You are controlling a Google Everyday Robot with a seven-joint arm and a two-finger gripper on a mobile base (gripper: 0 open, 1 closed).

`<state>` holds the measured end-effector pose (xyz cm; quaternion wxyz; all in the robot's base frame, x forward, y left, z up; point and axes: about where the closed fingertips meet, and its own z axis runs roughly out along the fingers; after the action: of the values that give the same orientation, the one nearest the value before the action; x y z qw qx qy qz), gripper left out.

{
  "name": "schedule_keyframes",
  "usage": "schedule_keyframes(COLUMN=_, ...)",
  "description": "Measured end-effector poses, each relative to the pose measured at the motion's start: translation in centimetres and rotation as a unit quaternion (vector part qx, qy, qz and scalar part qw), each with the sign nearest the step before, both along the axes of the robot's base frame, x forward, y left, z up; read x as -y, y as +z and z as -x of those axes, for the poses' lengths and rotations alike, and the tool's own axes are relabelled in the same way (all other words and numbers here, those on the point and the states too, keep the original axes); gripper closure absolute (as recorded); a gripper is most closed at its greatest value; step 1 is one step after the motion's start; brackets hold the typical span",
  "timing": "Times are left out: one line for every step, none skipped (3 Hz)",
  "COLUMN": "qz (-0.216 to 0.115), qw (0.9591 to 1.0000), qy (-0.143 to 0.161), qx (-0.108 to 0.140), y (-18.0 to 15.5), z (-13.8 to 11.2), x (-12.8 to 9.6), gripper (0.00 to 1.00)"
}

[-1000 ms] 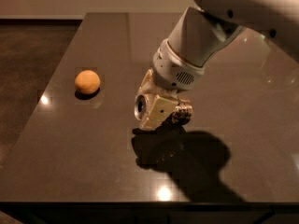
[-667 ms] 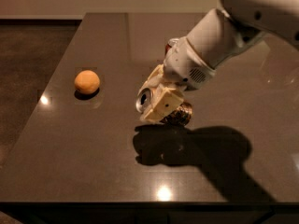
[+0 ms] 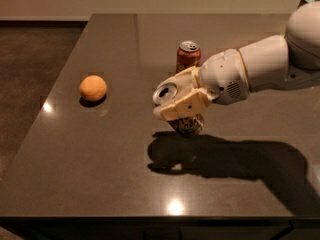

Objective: Place orange can upright

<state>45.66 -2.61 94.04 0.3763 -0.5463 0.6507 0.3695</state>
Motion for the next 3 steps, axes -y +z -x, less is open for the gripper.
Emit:
schedule_keyframes(qz=-0.075, qw=0.9961, qy=-0.045, qx=-0.003, y=0.4, z=-0.5, x=1.0, gripper=1.0)
schedule_keyframes(qz=-0.138, qw=0.987, qy=-0.082, qx=-0.011, y=0.1, z=-0.9, x=2.0, gripper=1.0)
schedule_keyframes(qz=-0.184, qw=0.9769, qy=-0.106, qx=-0.018, y=-0.3, z=-1.2, x=2.9, gripper=1.0)
